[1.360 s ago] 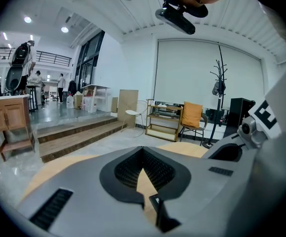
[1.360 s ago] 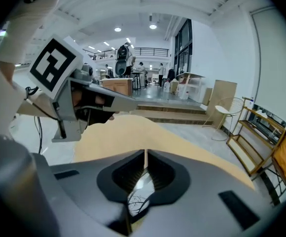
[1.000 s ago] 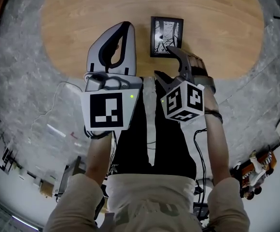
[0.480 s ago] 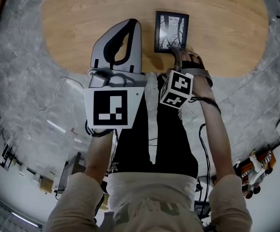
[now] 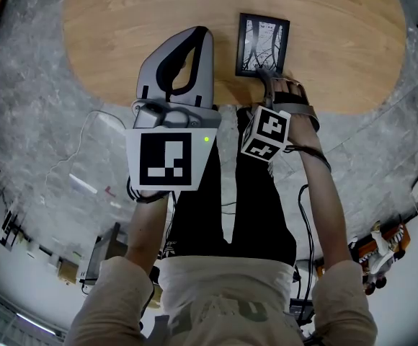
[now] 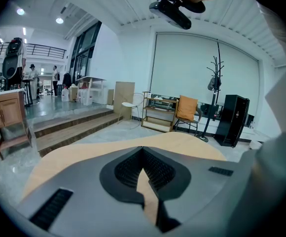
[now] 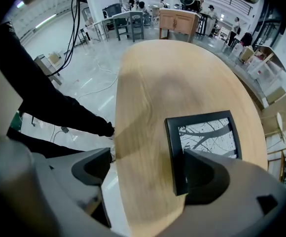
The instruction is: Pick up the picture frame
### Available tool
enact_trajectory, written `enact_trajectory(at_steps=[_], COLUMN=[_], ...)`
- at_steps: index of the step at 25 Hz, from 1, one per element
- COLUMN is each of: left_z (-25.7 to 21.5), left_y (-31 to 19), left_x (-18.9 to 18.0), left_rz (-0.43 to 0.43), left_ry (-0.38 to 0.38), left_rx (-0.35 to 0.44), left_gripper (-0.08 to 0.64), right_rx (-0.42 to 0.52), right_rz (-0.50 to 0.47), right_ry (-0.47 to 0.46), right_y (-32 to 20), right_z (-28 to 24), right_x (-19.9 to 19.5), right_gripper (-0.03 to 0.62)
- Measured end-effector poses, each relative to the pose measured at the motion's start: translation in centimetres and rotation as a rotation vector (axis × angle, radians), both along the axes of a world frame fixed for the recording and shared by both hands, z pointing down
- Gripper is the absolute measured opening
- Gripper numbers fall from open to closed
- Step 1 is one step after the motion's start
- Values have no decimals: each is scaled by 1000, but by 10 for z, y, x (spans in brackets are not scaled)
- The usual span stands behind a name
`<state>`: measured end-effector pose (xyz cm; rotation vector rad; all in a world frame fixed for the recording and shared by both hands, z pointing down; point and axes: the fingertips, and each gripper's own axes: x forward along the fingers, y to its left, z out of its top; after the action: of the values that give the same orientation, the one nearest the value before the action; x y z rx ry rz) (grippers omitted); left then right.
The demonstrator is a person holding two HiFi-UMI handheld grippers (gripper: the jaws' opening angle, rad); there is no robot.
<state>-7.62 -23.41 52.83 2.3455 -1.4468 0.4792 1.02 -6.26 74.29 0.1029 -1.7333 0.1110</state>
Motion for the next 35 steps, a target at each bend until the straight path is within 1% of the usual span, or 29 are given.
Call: enact_trajectory(at_steps=[9,14,19,23,32,33,34,35], left_z=[2,1,1,-2,2,4,5,5], left_y=[8,28,28,20,7,6,5,3], left_x=[-1,4,2,3,1,0,-1,-1], left_rz=[-4,-5,-10,-14,-16,-18,-19,-20], left_ry=[-4,-6,-5,0,-6,-7,-8,-8], left_rx=[-10,-8,-20,-18,-23,-24,-25,-24], left_gripper=[9,9,9,9,9,9,9,9], right_rx=[9,36,65,68,140,158,189,228], right_rz=[-42,-51,-31,-41,-55,-52,-45,-34], right_ry=[7,28,32,35,68,69,69,69], right_y=[21,48,57,61,67,66,63,58], right_z=[0,2,1,0,6,7,7,5], right_x=[4,13,12,12,18,18,18,19], right_gripper=[451,451,451,449,444,434,406,348])
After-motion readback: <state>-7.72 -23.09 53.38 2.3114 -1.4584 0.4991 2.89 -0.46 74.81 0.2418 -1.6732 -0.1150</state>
